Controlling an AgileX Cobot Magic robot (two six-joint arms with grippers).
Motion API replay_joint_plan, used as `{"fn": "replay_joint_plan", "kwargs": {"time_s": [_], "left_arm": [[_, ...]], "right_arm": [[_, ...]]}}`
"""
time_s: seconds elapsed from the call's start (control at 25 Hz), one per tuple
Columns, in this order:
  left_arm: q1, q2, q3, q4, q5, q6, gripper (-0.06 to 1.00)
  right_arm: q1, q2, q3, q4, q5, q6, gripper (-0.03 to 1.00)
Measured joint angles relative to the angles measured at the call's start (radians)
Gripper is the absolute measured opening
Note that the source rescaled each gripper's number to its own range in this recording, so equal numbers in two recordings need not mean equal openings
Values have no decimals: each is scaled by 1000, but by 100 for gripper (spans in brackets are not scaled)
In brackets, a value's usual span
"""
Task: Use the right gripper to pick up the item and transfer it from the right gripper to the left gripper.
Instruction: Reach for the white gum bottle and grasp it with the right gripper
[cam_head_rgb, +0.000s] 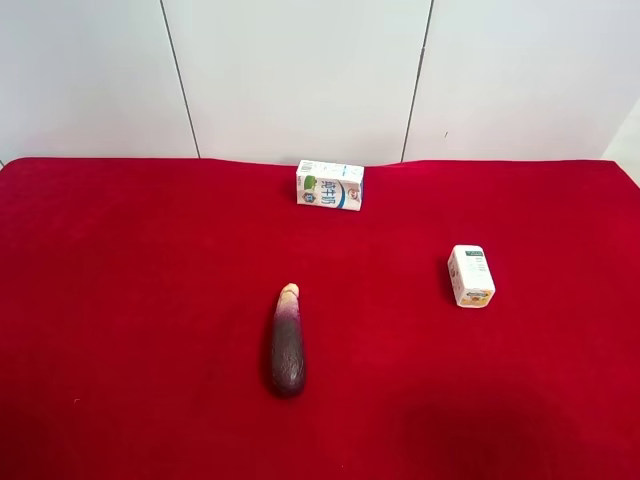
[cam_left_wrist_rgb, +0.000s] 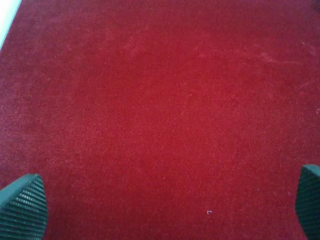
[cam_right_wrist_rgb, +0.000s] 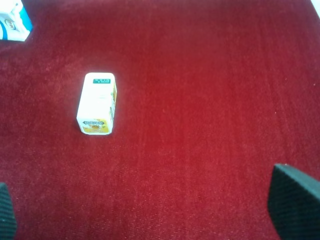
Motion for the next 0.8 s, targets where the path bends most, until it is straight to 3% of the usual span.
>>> {"fn": "replay_joint_plan", "kwargs": {"time_s": [0.8], "left_arm": [[0, 0, 0, 0, 0, 0, 100]], "right_arm": [[0, 0, 0, 0, 0, 0, 100]]}}
